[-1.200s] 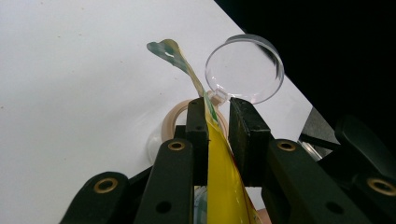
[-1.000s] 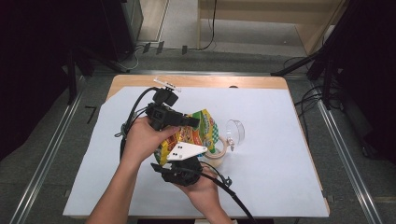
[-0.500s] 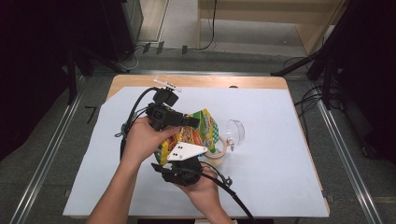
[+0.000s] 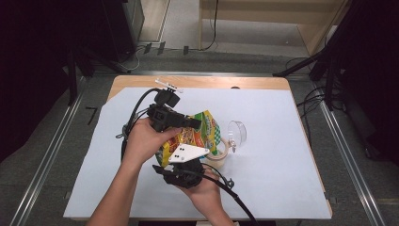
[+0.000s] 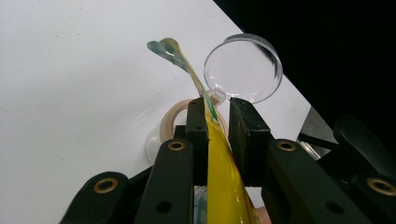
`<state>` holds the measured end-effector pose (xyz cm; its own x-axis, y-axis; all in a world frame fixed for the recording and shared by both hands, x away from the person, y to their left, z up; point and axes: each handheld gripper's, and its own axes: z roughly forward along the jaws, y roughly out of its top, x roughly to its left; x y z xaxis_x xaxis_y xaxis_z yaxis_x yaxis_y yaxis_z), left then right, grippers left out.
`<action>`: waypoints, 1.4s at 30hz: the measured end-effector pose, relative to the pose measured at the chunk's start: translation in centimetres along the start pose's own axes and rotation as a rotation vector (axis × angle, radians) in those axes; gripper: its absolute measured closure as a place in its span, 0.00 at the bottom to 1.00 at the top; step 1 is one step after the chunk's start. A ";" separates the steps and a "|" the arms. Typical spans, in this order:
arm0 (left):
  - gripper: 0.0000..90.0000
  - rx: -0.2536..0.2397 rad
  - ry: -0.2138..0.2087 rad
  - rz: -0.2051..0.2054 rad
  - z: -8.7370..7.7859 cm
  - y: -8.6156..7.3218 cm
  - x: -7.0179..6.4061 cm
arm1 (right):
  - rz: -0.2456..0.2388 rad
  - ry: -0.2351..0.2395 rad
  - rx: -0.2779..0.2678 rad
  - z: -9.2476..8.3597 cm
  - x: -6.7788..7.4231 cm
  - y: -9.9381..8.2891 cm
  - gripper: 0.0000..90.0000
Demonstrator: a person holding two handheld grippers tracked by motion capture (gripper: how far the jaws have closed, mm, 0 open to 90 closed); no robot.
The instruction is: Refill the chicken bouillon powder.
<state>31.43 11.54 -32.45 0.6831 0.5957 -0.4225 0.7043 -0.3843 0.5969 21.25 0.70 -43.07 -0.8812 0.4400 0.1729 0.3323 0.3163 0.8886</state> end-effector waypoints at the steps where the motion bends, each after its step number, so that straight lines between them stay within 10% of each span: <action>1: 0.87 0.001 -0.001 -0.001 0.0 0.0 0.0 | 0.001 0.001 0.000 0.0 0.0 0.0 0.76; 42: 0.87 0.006 0.003 0.003 0.0 0.0 -0.2 | 0.005 0.004 -0.011 -0.1 0.1 0.0 0.76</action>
<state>31.32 11.42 -32.35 0.6848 0.5964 -0.4188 0.7034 -0.3905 0.5939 21.12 0.64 -43.05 -0.8808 0.4383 0.1791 0.3332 0.3050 0.8922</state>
